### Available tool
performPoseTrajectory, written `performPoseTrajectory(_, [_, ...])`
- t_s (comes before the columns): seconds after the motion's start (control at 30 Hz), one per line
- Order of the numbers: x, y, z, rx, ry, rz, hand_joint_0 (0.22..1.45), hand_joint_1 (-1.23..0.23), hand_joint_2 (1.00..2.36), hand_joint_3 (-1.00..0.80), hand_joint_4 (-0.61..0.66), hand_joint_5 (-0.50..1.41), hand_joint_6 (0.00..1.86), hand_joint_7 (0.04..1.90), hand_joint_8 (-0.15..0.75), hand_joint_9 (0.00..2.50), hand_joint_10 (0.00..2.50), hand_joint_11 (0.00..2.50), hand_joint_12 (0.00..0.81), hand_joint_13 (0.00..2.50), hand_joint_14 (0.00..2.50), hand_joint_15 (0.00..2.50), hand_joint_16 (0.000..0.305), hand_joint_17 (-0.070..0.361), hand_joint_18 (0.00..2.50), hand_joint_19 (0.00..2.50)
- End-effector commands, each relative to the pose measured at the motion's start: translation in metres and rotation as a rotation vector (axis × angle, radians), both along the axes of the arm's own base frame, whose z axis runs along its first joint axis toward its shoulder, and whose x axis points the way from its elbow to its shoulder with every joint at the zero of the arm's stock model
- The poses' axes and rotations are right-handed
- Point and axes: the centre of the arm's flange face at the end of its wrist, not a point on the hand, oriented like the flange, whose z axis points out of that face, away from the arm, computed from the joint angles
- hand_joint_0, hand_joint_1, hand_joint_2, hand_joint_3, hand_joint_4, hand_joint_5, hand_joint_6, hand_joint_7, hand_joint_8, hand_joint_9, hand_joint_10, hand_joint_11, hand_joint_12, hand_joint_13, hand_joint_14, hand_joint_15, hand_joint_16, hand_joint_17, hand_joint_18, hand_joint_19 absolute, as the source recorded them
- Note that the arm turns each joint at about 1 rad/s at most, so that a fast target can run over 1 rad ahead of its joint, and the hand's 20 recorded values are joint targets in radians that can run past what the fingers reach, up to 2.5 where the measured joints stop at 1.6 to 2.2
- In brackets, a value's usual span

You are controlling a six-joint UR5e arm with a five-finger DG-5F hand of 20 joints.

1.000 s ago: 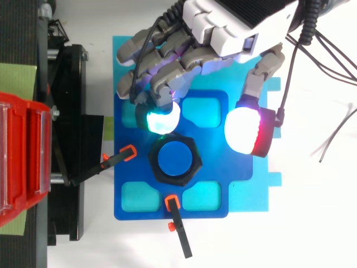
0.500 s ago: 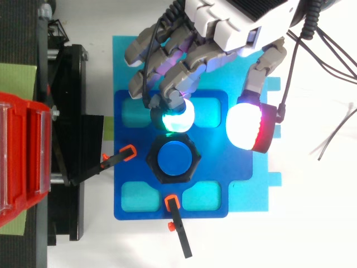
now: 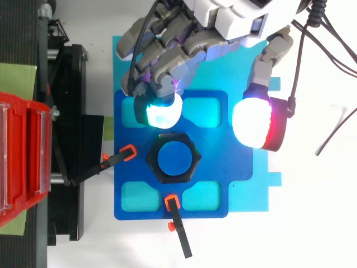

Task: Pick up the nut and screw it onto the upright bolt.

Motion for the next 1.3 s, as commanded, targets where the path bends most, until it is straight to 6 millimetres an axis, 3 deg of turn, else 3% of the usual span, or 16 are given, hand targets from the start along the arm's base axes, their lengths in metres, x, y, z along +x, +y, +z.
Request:
performPoseTrajectory(0.0, [0.003,-0.002,0.009,-0.001,-0.015,0.008,0.45,-0.18,1.00,-0.50,0.25,-0.13,0.50,0.89,0.256,0.92,0.00,0.00,0.332,0.58,0.00,0.01,0.039,0.089,0.40,0.14])
performPoseTrajectory(0.2, [0.006,0.005,0.011,-0.004,-0.032,0.010,0.45,-0.18,1.00,-0.50,0.22,-0.16,0.50,0.71,0.246,0.80,0.00,0.00,0.329,0.51,0.00,0.00,0.042,0.093,0.35,0.10])
performPoseTrajectory(0.3, [0.002,0.004,0.001,0.004,-0.029,-0.005,0.45,-0.18,1.00,-0.50,0.21,-0.16,0.50,0.68,0.245,0.78,0.00,0.00,0.327,0.49,0.00,0.00,0.042,0.094,0.33,0.08])
performPoseTrajectory(0.5, [-0.001,0.005,-0.009,0.010,-0.041,-0.015,0.45,-0.19,1.00,-0.50,0.21,-0.16,0.50,0.69,0.240,0.77,0.00,0.00,0.329,0.49,0.00,0.00,0.042,0.094,0.31,0.08])
performPoseTrajectory(0.7, [-0.011,0.008,-0.034,0.026,-0.012,-0.042,0.45,-0.19,1.00,-0.50,0.22,-0.16,0.50,0.69,0.245,0.76,0.00,0.00,0.330,0.49,0.00,0.00,0.042,0.094,0.31,0.08])
performPoseTrajectory(1.27, [-0.011,0.011,-0.036,0.026,-0.006,-0.045,0.45,-0.21,1.00,-0.50,0.23,-0.15,0.50,0.75,0.258,0.76,0.00,0.00,0.333,0.52,0.00,0.00,0.039,0.088,0.32,0.08])
